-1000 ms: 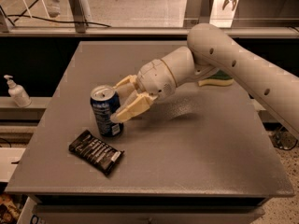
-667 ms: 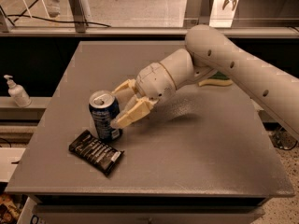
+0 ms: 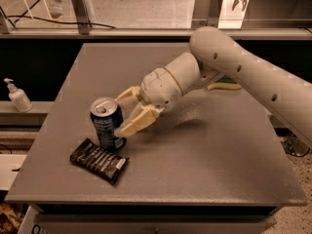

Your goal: Move pepsi can near rxbar chocolate

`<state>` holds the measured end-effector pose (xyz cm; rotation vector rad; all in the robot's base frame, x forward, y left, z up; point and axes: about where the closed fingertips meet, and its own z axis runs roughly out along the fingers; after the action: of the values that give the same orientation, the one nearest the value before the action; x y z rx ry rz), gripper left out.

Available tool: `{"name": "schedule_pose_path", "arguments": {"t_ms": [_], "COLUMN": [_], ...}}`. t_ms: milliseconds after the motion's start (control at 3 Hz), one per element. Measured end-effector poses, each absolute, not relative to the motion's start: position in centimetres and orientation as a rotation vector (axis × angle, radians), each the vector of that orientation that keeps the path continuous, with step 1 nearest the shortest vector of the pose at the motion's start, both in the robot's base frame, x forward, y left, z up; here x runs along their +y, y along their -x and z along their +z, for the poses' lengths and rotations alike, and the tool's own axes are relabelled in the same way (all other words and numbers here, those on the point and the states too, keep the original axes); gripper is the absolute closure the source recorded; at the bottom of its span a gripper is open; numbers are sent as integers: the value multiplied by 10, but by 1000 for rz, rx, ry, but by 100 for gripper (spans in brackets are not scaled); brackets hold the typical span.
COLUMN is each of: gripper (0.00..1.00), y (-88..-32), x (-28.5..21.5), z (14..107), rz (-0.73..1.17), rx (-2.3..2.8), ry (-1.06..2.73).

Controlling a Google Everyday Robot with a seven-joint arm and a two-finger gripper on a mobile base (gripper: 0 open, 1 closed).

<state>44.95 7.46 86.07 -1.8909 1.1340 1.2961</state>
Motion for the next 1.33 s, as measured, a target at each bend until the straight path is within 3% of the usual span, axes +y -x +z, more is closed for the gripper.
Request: {"name": "schedule_pose_path", "arguments": {"t_ms": [333, 667, 1333], "gripper": [13, 0, 0], "y": [-448, -447, -460], "x": [74, 73, 60], "z": [862, 864, 869], "rz": [1299, 1298, 1270], "rx": [1125, 1120, 1121], "ry": [1901, 1905, 1879]}}
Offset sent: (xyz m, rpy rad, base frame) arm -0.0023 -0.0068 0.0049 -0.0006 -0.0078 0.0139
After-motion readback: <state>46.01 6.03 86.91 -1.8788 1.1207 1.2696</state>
